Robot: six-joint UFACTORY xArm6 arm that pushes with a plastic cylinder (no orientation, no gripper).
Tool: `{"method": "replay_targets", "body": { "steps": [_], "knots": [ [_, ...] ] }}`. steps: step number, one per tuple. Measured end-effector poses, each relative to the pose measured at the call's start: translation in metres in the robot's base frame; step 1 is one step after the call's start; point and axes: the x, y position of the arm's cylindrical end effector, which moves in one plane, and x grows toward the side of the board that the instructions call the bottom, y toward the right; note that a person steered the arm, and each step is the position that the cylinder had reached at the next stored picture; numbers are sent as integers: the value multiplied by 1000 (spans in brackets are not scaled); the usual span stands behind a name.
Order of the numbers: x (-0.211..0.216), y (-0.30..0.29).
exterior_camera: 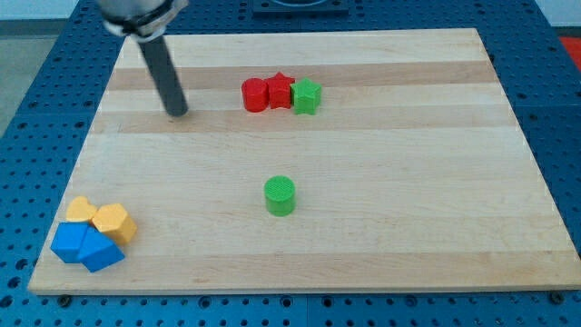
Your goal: Move the arm above the red star
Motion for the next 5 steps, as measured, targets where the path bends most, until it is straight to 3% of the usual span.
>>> {"method": "replay_targets", "body": {
  "steps": [2,5],
  "knots": [
    [-62,92],
    [-51,114]
  ]
}}
